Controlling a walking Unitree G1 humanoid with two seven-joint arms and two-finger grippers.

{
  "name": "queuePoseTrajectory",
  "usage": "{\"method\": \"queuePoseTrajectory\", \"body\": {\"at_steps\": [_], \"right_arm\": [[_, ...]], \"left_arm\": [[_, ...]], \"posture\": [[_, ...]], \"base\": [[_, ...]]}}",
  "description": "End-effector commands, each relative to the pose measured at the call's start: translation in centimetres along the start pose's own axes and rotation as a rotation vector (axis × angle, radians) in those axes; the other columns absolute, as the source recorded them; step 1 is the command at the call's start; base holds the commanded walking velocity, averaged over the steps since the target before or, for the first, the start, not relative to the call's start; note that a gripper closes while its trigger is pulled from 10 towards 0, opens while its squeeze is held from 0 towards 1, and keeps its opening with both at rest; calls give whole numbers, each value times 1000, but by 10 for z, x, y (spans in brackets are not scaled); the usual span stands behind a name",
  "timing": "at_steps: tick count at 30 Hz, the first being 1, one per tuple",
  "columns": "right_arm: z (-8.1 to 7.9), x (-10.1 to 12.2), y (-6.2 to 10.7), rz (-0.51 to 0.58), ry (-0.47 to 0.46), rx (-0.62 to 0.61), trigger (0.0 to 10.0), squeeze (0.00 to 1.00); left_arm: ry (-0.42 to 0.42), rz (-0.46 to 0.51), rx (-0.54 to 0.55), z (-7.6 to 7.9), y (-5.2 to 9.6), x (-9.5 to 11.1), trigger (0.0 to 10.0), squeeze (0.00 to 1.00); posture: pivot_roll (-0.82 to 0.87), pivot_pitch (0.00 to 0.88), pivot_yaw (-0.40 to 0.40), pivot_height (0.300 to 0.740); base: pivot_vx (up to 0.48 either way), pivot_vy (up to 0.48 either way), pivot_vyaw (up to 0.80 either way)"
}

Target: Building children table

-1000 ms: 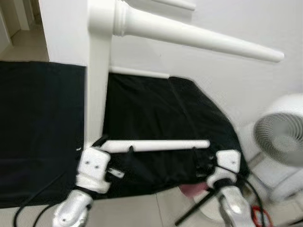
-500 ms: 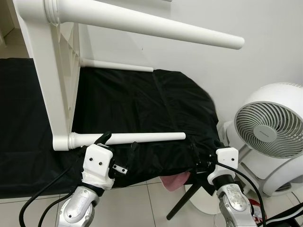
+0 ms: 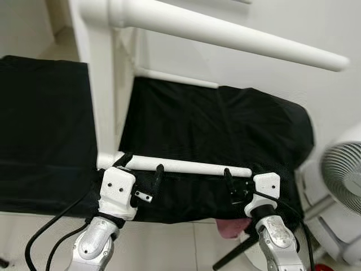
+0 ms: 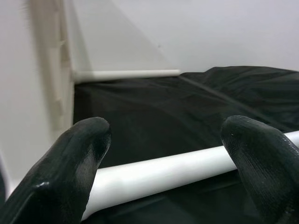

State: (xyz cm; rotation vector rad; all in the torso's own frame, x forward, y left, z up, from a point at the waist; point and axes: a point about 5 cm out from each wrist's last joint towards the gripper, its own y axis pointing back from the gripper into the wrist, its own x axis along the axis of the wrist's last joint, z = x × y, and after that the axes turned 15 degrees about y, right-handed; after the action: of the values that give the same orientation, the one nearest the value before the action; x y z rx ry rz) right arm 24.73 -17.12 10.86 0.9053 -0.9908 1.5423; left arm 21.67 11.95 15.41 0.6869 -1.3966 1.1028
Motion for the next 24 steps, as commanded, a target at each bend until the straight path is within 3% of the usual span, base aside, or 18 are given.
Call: {"method": "queuePoseTrajectory", "body": {"at_steps": [1, 8, 16, 24], "right_arm": [[2, -3, 0, -7, 14, 0, 10000, 0], [3, -3, -3, 2, 22, 7, 10000, 0], [6, -3, -4, 10, 3, 7, 10000, 0], [7, -3, -6, 17, 11, 11, 10000, 0]], "left_arm": [[-1, -17, -9, 2, -2, -4, 10000, 0], [36, -24, -14, 2, -4, -5, 10000, 0], [55, -22, -9, 2, -5, -5, 10000, 0], [-28, -34, -18, 6, -11, -4, 10000, 0]], "posture": [[48, 0, -131, 740], [44, 0, -126, 740], [42, 0, -128, 740], [39, 0, -125, 740]], "base": [[0, 0, 800], [0, 0, 800], [0, 407, 0], [0, 0, 0]]}}
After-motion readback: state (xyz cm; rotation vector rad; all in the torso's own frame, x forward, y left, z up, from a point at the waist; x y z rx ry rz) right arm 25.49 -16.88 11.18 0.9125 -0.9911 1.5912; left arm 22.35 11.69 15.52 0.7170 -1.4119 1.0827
